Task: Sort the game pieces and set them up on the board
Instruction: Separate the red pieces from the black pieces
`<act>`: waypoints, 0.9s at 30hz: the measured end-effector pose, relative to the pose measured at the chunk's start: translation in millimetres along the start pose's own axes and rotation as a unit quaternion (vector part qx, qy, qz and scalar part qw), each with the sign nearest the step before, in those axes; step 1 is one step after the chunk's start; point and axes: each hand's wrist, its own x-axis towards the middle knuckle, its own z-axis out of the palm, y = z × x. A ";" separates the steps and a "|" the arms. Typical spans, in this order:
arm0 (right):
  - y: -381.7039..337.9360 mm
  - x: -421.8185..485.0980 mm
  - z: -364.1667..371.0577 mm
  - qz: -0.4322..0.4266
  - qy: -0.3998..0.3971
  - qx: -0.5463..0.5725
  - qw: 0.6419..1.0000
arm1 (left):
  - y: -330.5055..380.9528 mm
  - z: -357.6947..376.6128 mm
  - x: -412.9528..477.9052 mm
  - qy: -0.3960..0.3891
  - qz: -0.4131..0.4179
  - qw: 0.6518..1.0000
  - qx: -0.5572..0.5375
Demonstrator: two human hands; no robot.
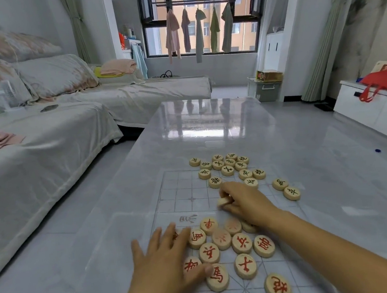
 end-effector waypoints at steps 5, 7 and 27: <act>14.0 -22.0 -0.8 -0.013 -0.068 0.081 0.994 | -24.3 2.1 -10.7 -0.038 -0.006 0.998 -0.048; 21.6 -27.6 -2.9 -0.002 -0.061 0.073 0.995 | -22.7 5.9 -13.2 -0.039 0.003 0.998 -0.057; 67.6 7.4 -0.2 0.236 -0.079 0.008 0.968 | 13.9 14.1 11.8 0.042 0.056 0.986 -0.149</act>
